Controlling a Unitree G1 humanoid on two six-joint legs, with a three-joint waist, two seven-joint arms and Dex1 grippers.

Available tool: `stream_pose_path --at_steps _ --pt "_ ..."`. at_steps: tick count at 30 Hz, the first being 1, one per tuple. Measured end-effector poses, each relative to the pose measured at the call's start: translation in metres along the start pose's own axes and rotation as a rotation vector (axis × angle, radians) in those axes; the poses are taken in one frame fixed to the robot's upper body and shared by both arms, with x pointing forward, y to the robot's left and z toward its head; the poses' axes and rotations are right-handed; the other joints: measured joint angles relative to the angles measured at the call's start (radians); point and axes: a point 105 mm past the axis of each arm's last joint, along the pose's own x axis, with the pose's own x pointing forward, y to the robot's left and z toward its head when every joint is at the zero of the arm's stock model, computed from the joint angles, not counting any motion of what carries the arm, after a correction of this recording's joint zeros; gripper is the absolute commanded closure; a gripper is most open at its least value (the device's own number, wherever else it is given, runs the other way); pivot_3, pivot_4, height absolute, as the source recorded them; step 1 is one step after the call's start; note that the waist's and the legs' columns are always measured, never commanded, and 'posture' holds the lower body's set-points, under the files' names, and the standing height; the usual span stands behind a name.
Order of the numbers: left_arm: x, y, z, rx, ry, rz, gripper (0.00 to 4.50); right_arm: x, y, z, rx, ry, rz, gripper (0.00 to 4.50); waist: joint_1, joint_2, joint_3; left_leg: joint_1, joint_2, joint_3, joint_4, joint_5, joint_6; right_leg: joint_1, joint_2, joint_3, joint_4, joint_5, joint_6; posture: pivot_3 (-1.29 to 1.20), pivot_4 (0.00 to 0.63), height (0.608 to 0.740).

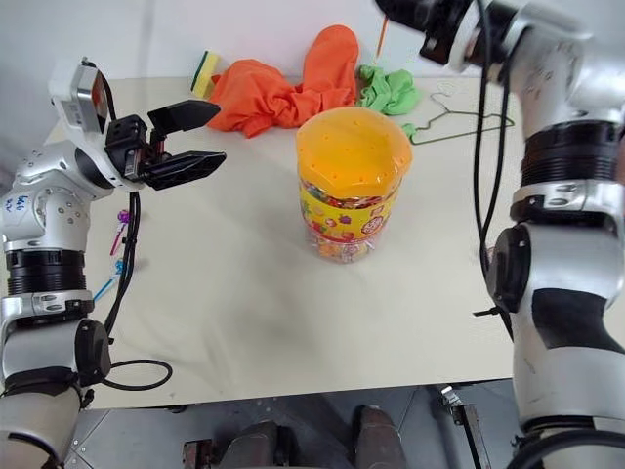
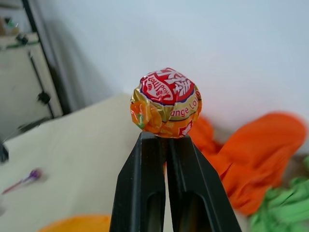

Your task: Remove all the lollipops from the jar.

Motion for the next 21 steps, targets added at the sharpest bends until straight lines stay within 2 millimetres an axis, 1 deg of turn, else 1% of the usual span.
stream_pose_path --at_steps 3,4,6,8,9,12,13,14,16,17,19,21 --pt "0.0 -0.001 -0.001 -0.006 0.004 -0.012 0.0 -0.022 -0.026 0.008 -0.057 0.025 -0.152 4.48 0.0 0.0 0.0 0.0 0.0 0.0 -0.001 0.0 0.0 0.0 0.0 0.0 0.0 0.0 0.0 0.0 0.15 0.74" --pt "0.001 -0.001 -0.002 -0.007 0.006 -0.015 0.0 -0.032 -0.036 0.007 -0.074 0.053 -0.213 4.48 0.0 0.0 0.0 0.0 0.0 0.0 -0.001 0.0 0.0 0.0 0.0 0.0 0.0 0.0 0.0 0.0 0.15 0.74" --pt "0.0 -0.002 -0.002 -0.008 0.01 -0.019 0.0 -0.053 -0.056 -0.003 -0.08 0.129 -0.32 4.48 -0.001 0.0 0.0 0.0 0.0 0.0 -0.001 0.0 0.0 0.0 0.0 0.0 0.0 0.0 0.0 0.0 0.15 0.74" --pt "-0.003 -0.001 -0.002 -0.007 0.024 -0.013 0.0 -0.074 -0.075 -0.027 -0.071 0.241 -0.428 4.48 -0.003 0.0 0.0 0.0 0.0 0.001 -0.002 0.0 0.0 0.0 0.0 0.001 -0.001 0.0 0.0 0.0 0.15 0.74" --pt "-0.004 0.0 -0.002 -0.008 0.033 -0.007 0.0 -0.085 -0.084 -0.045 -0.065 0.308 -0.478 4.48 -0.004 0.0 0.0 0.0 0.0 0.002 -0.002 0.0 0.0 0.0 0.0 0.001 -0.001 0.0 0.0 0.0 0.15 0.74" --pt "-0.01 0.003 -0.003 -0.021 0.063 0.017 0.0 -0.123 -0.104 -0.108 0.003 0.518 -0.601 4.48 -0.005 0.001 0.0 0.0 0.0 0.003 -0.002 0.0 0.0 -0.001 -0.001 0.001 -0.001 0.0 0.0 0.0 0.15 0.74" --pt "-0.011 0.003 -0.003 -0.022 0.064 0.022 0.0 -0.134 -0.107 -0.126 0.027 0.576 -0.632 4.48 -0.005 0.003 0.002 0.0 0.0 0.004 -0.003 0.0 0.0 -0.001 -0.001 0.001 -0.001 0.0 0.0 0.0 0.15 0.74" --pt "-0.012 0.003 -0.003 -0.023 0.064 0.022 0.0 -0.142 -0.109 -0.139 0.043 0.613 -0.653 4.48 -0.004 0.004 0.003 0.0 -0.001 0.004 -0.003 0.0 0.0 -0.002 -0.001 0.002 -0.001 0.0 0.0 0.0 0.15 0.74" --pt "-0.013 0.002 -0.004 -0.026 0.064 0.016 0.0 -0.153 -0.11 -0.157 0.051 0.66 -0.677 4.48 -0.005 0.005 0.003 0.0 -0.001 0.005 -0.004 0.0 0.0 -0.003 -0.001 0.002 -0.001 0.0 0.0 0.0 0.15 0.74" --pt "-0.013 0.002 -0.005 -0.029 0.065 0.018 0.0 -0.156 -0.111 -0.163 0.056 0.669 -0.686 4.48 -0.005 0.005 0.003 0.0 0.0 0.005 -0.004 0.0 0.0 -0.003 -0.001 0.002 -0.001 0.0 0.0 0.0 0.15 0.74" --pt "-0.016 0.001 -0.01 -0.05 0.068 0.023 0.0 -0.16 -0.109 -0.184 0.091 0.692 -0.703 4.48 -0.006 0.005 0.003 0.001 0.0 0.005 -0.004 0.0 0.0 -0.003 -0.001 0.001 0.0 0.0 0.0 0.0 0.15 0.74" --pt "-0.02 0.001 -0.017 -0.085 0.082 0.038 0.0 -0.166 -0.103 -0.218 0.156 0.746 -0.718 4.48 -0.008 0.005 0.003 0.002 0.0 0.005 -0.004 0.0 0.0 -0.002 -0.001 0.001 0.0 0.0 0.0 0.0 0.15 0.74"
